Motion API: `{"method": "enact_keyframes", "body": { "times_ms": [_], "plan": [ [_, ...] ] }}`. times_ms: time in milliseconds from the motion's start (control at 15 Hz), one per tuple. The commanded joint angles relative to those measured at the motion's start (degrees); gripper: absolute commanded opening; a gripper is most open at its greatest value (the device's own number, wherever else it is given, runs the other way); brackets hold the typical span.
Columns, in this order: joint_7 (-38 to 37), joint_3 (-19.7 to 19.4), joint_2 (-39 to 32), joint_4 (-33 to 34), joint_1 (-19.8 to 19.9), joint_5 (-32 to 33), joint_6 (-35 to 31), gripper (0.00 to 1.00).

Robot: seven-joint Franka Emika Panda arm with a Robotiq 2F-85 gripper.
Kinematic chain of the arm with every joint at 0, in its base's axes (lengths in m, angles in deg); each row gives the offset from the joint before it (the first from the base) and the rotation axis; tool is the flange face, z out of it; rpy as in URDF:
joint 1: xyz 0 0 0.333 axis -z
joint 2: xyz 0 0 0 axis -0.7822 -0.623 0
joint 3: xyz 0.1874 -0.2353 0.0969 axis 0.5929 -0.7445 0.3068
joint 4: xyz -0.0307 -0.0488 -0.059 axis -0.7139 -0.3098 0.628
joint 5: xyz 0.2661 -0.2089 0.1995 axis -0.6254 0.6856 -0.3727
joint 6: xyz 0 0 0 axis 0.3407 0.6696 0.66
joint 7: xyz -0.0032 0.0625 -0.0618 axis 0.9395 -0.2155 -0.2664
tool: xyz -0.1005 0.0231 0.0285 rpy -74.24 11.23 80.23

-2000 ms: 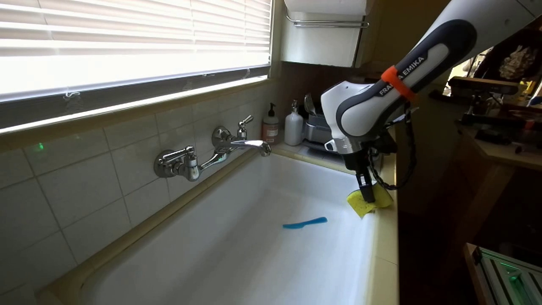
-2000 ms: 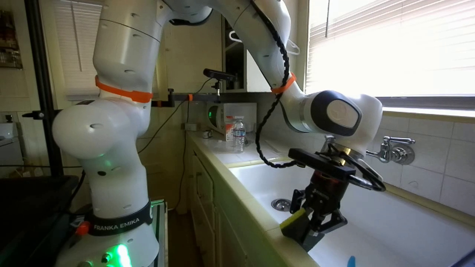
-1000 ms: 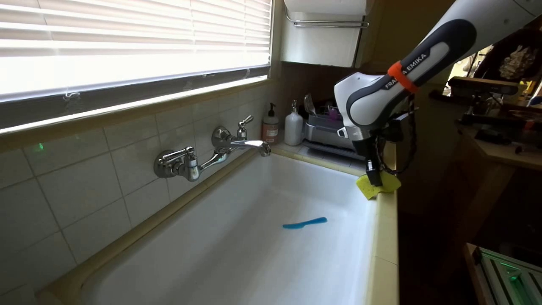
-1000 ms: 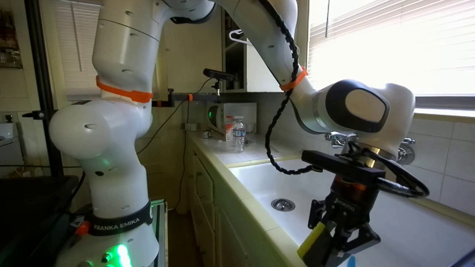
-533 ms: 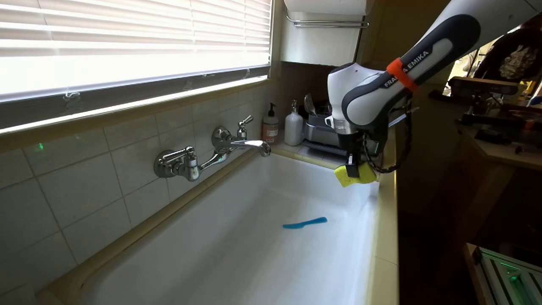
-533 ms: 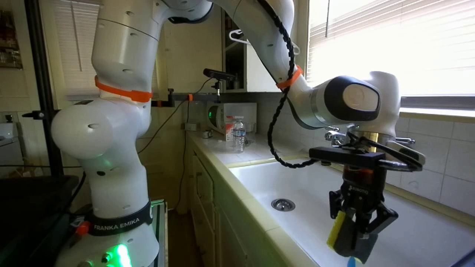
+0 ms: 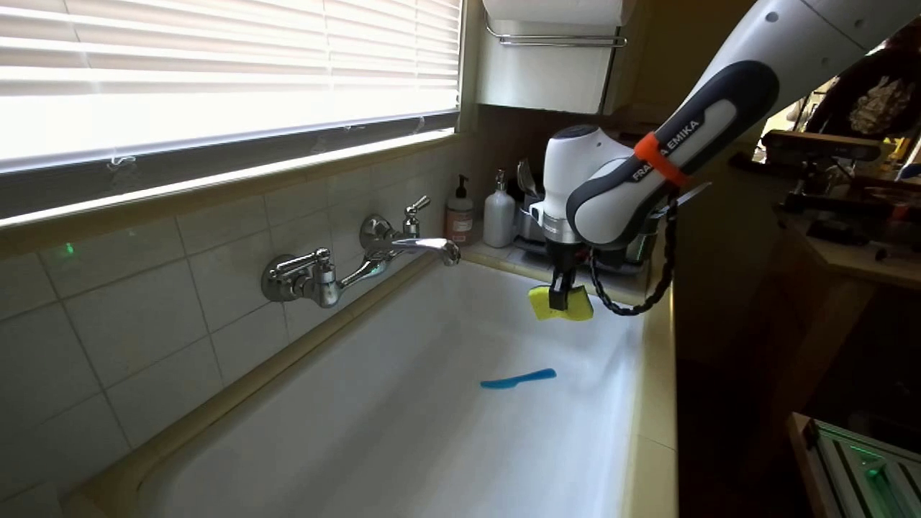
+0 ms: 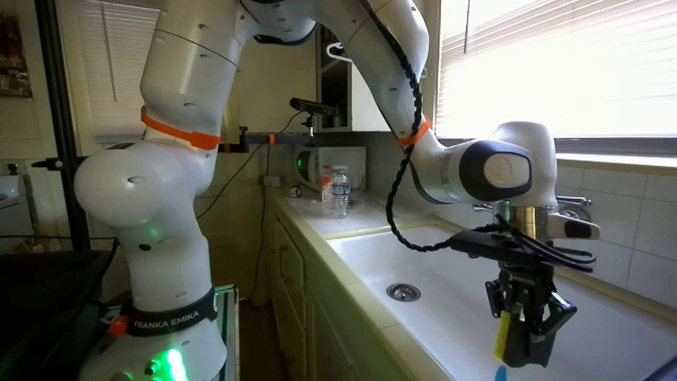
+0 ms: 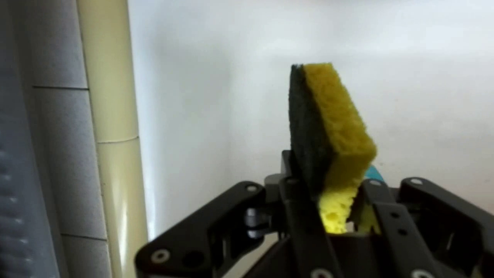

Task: Use the sponge to wipe the sink

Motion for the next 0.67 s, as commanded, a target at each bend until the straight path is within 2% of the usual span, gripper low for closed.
{"method": "enact_keyframes", "body": {
  "times_ms": [0, 333, 400, 467, 600],
  "plan": [
    [0.8, 1.2, -4.8, 2.9, 0.9, -3.2, -4.8, 0.03],
    [2.8, 2.9, -8.9, 6.2, 2.2, -6.8, -6.6, 0.03],
    [3.0, 3.1, -9.5, 6.7, 2.3, -7.3, -6.5, 0.13],
    [3.2, 3.3, -9.9, 7.2, 2.4, -7.7, -6.5, 0.37],
    [3.1, 3.4, -10.3, 7.7, 2.4, -7.9, -6.4, 0.41]
  ]
}}
